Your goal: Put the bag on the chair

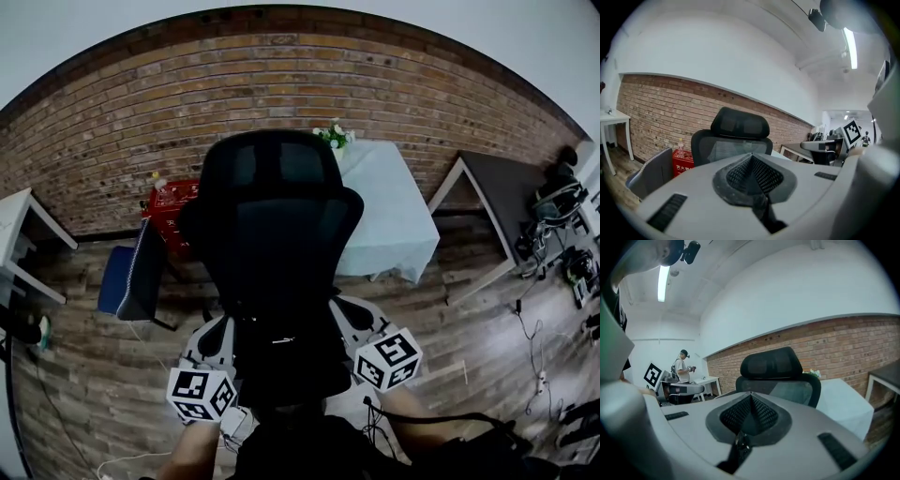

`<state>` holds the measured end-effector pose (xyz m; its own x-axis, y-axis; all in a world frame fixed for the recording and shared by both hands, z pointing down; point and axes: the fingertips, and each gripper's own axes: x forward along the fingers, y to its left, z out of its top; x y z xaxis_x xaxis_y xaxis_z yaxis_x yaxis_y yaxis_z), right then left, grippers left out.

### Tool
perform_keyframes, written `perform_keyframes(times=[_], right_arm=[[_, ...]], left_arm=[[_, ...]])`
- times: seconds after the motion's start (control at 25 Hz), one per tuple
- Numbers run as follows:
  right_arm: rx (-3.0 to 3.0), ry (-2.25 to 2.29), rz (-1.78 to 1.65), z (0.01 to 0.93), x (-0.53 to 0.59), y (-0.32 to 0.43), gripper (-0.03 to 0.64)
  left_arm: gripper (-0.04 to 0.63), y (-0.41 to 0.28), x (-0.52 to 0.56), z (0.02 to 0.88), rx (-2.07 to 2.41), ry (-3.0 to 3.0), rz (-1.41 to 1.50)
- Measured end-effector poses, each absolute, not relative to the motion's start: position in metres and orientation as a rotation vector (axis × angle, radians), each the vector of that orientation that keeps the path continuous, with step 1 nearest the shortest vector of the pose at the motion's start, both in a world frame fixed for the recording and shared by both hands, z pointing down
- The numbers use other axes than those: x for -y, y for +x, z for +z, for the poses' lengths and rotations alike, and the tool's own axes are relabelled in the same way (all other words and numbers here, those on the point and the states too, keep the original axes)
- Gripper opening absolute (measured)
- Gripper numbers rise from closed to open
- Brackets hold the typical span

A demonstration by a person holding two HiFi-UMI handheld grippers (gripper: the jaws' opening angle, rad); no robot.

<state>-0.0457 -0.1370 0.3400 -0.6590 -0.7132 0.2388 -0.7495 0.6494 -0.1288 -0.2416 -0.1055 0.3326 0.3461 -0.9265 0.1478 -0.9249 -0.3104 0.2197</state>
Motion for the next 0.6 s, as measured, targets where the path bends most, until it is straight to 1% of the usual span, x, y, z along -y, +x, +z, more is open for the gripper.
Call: perform_keyframes(times=[0.16,0.4,0.6], right_arm=[[2.686,1.225,0.241,0.326,0.135,-0.044,0.017],[2.747,1.267,0.269,0.309,0.123,-0.037,0.018],[2.764,1.288,0.219,0.294,0.119,-0.035,0.017]], left_arm=[[0.011,-0.24,0.098,0.317,1.659,2.367,-0.029],[0.011,-0.235,0.093,0.299,1.636,2.401,-0.081],[0.011,-0.232,0.091,0.286,1.632,2.423,-0.116]])
